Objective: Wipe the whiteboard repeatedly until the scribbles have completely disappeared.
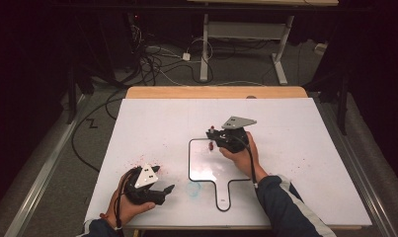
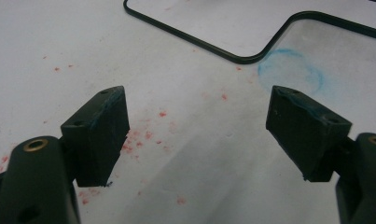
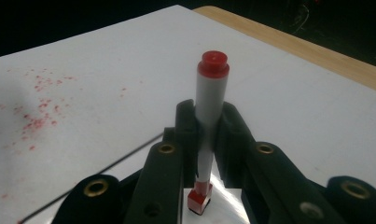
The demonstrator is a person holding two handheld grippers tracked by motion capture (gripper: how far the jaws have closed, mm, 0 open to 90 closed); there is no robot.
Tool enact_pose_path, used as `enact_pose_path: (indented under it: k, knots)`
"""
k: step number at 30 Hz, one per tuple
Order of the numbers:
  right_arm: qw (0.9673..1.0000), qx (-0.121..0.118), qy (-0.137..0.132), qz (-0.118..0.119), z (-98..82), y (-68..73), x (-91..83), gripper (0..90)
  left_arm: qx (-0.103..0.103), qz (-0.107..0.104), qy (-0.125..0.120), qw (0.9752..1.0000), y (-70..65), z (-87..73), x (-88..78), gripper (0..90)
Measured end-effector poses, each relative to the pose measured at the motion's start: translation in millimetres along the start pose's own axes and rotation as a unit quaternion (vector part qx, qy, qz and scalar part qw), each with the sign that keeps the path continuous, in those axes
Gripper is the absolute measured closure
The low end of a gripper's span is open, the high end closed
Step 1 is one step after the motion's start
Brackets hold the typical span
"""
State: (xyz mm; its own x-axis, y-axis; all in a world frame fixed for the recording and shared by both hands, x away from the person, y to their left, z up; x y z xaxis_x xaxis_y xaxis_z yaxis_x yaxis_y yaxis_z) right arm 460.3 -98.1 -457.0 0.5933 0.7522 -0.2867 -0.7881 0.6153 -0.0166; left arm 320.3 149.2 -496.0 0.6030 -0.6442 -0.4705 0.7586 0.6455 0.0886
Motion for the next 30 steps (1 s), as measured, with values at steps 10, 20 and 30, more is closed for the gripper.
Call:
enact_pose_path:
  k: [10,20,30]
  knots:
    - [0.9992,-0.028,0.009,0.027,8.0,32.3,24.8,81.5,0.005,-0.006,-0.005,1.0000,-1.3,1.3,-1.7,20.2]
    - [0.9992,-0.015,0.027,-0.028,5.6,-7.6,6.0,81.5,0.004,-0.010,-0.003,0.9999,-2.6,1.1,-1.3,20.1]
    - [0.9954,0.005,0.041,-0.087,-0.2,-51.9,-25.4,81.4,0.004,-0.011,0.002,0.9999,-3.1,0.3,0.0,20.1]
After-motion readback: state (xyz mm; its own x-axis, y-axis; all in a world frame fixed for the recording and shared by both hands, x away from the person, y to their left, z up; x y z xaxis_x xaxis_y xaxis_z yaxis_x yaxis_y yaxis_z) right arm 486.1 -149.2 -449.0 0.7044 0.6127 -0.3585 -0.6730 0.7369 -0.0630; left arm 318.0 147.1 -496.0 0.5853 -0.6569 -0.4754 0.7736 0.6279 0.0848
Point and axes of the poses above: each handheld gripper's, and its own axes: x roughly forward along the jaws, z roughly out of its top, y roughly to its left, the point moved 4 cm from there along x, roughly forward along the jaws, and after that the axes turned 12 degrees about -y, right-handed, at the moved point
